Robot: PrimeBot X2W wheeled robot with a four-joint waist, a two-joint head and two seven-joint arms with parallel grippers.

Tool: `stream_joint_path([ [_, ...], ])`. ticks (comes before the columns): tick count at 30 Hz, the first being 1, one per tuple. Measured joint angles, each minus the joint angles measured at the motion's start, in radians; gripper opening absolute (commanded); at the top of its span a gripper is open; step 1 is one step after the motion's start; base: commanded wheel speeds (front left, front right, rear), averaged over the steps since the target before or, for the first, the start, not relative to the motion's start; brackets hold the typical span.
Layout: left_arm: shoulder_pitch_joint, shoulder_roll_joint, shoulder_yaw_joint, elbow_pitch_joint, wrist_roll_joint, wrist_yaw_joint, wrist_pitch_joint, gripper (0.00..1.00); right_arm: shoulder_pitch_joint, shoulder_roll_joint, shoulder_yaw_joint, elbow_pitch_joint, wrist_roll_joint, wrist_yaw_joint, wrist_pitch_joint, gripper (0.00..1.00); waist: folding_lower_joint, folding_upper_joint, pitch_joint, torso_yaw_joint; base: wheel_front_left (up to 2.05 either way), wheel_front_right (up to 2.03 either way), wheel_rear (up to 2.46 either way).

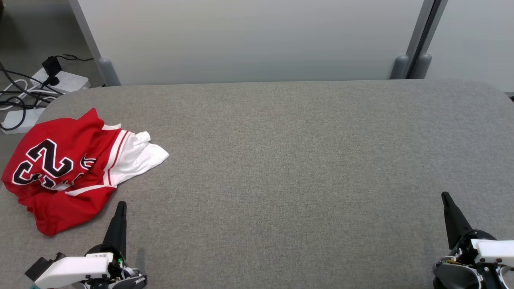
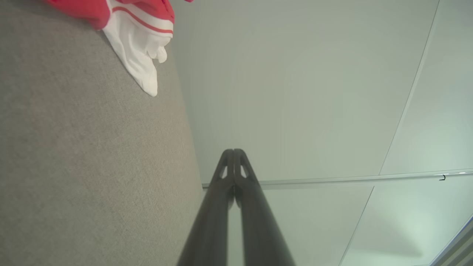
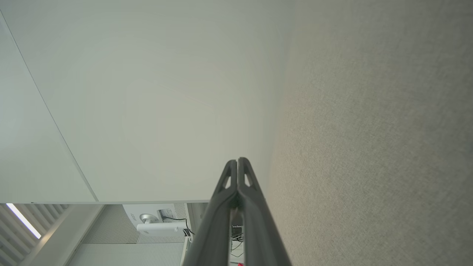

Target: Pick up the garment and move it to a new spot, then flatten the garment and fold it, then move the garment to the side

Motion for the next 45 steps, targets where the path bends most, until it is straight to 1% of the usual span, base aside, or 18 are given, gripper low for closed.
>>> stream_joint_path([
  [19, 0.000, 0.000, 0.000, 0.000, 0.000, 0.000, 0.000, 0.00, 0.000, 0.000, 0.000, 0.000, 0.000, 0.000, 0.000, 0.00, 0.0000, 0.0000, 0.000, 0.000, 0.00, 0.00, 0.00],
  [20, 0.001, -0.001, 0.000, 0.002, 0.000, 0.000, 0.000, 1.00, 0.000, 0.001, 0.001, 0.002, 0.000, 0.000, 0.000, 1.00, 0.0000, 0.0000, 0.000, 0.000, 0.00, 0.00, 0.00],
  [26, 0.061, -0.025, -0.005, 0.076, 0.001, 0.002, -0.002, 1.00, 0.048, 0.026, 0.008, 0.073, -0.001, -0.002, 0.000, 1.00, 0.0000, 0.0000, 0.001, 0.000, 0.00, 0.00, 0.00],
  [29, 0.070, -0.031, -0.006, 0.089, 0.001, 0.004, -0.003, 1.00, 0.060, 0.032, 0.011, 0.085, -0.002, -0.003, -0.001, 1.00, 0.0001, 0.0000, 0.004, 0.000, 0.00, 0.00, 0.00],
  [33, 0.065, -0.029, -0.010, 0.090, 0.004, 0.004, -0.014, 1.00, 0.056, 0.031, 0.019, 0.086, -0.006, -0.003, -0.009, 1.00, 0.0011, 0.0000, 0.001, -0.001, 0.00, 0.00, 0.00],
  [37, 0.062, -0.017, -0.021, 0.091, 0.017, 0.004, -0.029, 1.00, 0.049, 0.027, 0.041, 0.090, -0.027, -0.003, -0.021, 1.00, 0.0004, 0.0000, 0.002, -0.002, 0.00, 0.00, 0.00],
  [45, 0.037, -0.004, -0.036, 0.098, 0.095, 0.004, -0.055, 1.00, 0.010, 0.008, 0.066, 0.099, -0.087, -0.003, -0.046, 1.00, 0.0003, 0.0000, 0.004, -0.006, 0.00, 0.00, 0.00],
])
